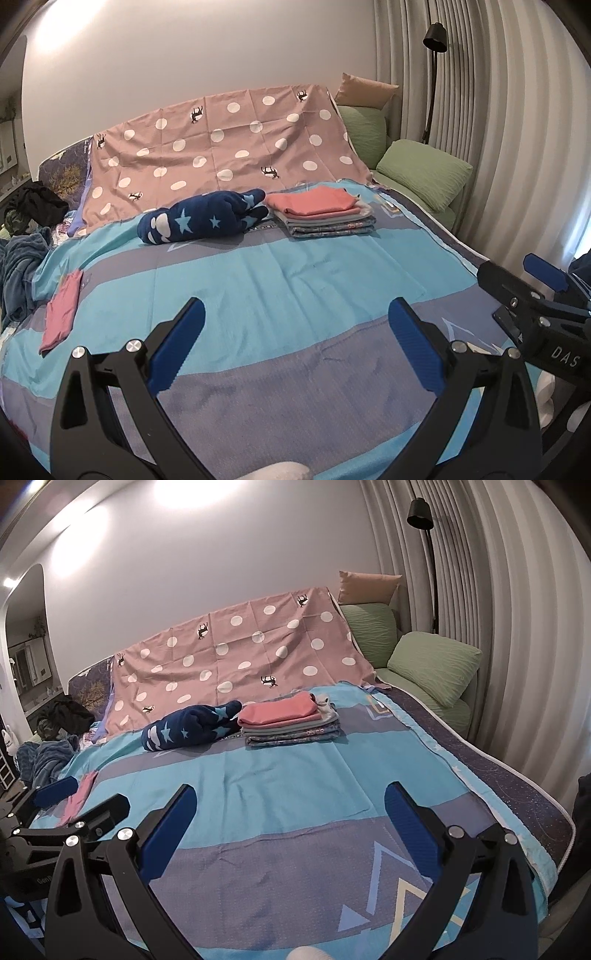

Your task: Fold small clothes

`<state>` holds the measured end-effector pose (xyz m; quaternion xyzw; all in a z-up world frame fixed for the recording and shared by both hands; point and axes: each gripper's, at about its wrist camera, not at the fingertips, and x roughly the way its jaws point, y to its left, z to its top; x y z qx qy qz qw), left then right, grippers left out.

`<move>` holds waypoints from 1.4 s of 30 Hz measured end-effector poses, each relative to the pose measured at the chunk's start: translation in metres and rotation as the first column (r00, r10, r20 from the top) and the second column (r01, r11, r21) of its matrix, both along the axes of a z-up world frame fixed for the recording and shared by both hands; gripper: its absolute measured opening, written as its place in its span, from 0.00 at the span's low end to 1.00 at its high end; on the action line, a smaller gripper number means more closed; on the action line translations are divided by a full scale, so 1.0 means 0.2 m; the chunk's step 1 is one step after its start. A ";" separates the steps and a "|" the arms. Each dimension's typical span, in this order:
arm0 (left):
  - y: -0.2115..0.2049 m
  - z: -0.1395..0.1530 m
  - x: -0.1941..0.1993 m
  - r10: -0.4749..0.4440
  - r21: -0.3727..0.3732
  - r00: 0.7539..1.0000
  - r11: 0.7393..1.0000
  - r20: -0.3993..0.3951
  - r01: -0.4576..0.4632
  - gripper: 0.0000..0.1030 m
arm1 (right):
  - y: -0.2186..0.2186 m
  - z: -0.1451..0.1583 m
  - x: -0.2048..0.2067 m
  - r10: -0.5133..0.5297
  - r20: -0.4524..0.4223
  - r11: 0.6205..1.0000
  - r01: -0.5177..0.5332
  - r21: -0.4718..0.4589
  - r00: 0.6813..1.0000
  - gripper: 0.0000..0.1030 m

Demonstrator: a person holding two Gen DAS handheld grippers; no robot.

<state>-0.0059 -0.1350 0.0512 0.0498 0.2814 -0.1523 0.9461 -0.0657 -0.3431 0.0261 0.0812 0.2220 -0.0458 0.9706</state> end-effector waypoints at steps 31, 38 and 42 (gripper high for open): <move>-0.01 -0.07 -0.01 -0.015 0.018 1.000 1.000 -0.018 0.015 0.98 | 0.01 -0.03 0.05 -0.006 -0.035 1.000 0.005 -0.019 0.999 0.99; 0.00 -0.08 -0.01 -0.016 0.020 1.000 1.000 -0.022 0.017 0.98 | 0.01 -0.05 0.05 0.001 -0.043 1.000 -0.002 -0.024 0.999 0.99; 0.02 -0.10 -0.02 -0.015 0.019 1.000 1.000 -0.026 0.016 0.98 | 0.02 -0.05 0.05 0.001 -0.045 1.000 -0.002 -0.023 0.999 0.99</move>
